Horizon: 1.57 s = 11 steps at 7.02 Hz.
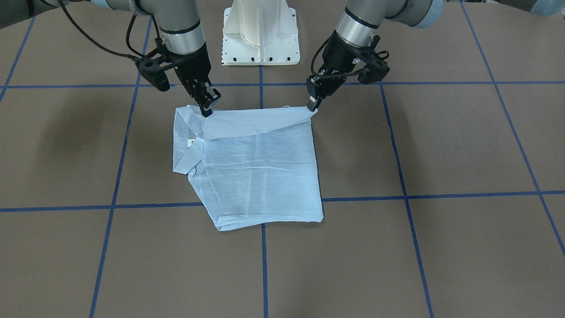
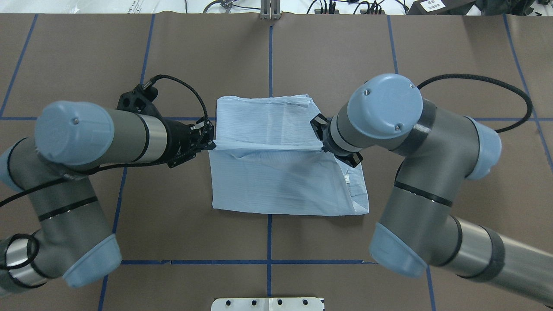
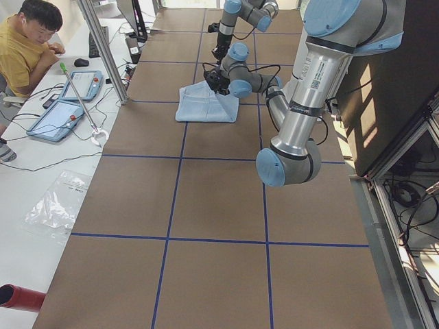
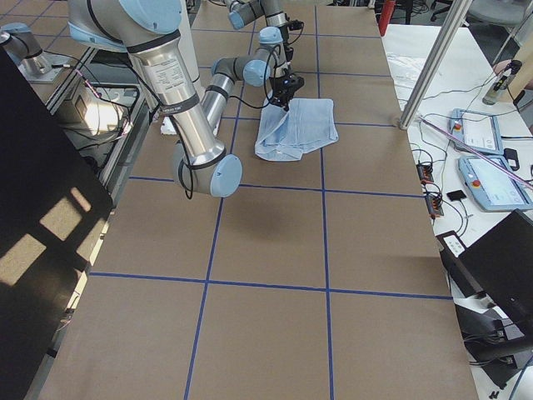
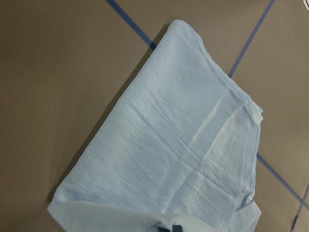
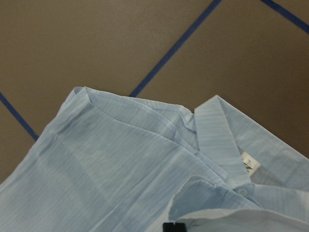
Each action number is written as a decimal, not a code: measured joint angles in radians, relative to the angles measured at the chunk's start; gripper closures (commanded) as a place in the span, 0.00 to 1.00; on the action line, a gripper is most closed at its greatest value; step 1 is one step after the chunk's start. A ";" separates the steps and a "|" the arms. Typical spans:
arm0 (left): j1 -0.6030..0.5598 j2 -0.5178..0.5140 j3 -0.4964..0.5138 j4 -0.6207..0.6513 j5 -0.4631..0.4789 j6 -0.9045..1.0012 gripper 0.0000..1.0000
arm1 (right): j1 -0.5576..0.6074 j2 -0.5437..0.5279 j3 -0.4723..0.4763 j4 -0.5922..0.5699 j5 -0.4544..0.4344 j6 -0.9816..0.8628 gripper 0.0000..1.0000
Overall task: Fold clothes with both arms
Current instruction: 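Grasp the near edge with both grippers and fold it toward the collar, then release the folded edge and raise both grippers away from the shirt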
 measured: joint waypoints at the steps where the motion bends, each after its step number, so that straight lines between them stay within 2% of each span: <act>1: -0.039 -0.042 0.092 -0.023 -0.002 0.038 1.00 | 0.041 0.058 -0.116 0.038 0.020 -0.032 1.00; 4: -0.099 -0.141 0.424 -0.235 0.000 0.095 1.00 | 0.119 0.208 -0.481 0.223 0.069 -0.107 1.00; 6: -0.118 -0.189 0.577 -0.326 0.005 0.133 1.00 | 0.140 0.289 -0.665 0.325 0.083 -0.131 1.00; 7: -0.122 -0.212 0.632 -0.346 0.008 0.144 0.94 | 0.150 0.309 -0.714 0.354 0.089 -0.153 0.71; 8: -0.125 -0.233 0.677 -0.362 0.009 0.149 0.57 | 0.156 0.324 -0.746 0.370 0.092 -0.180 0.42; 9: -0.131 -0.250 0.716 -0.378 0.010 0.163 0.47 | 0.161 0.343 -0.783 0.392 0.093 -0.193 0.26; 10: -0.151 -0.267 0.754 -0.391 0.010 0.198 0.46 | 0.174 0.362 -0.830 0.426 0.101 -0.213 0.18; 11: -0.179 -0.276 0.779 -0.405 0.008 0.233 0.46 | 0.193 0.369 -0.857 0.446 0.122 -0.246 0.01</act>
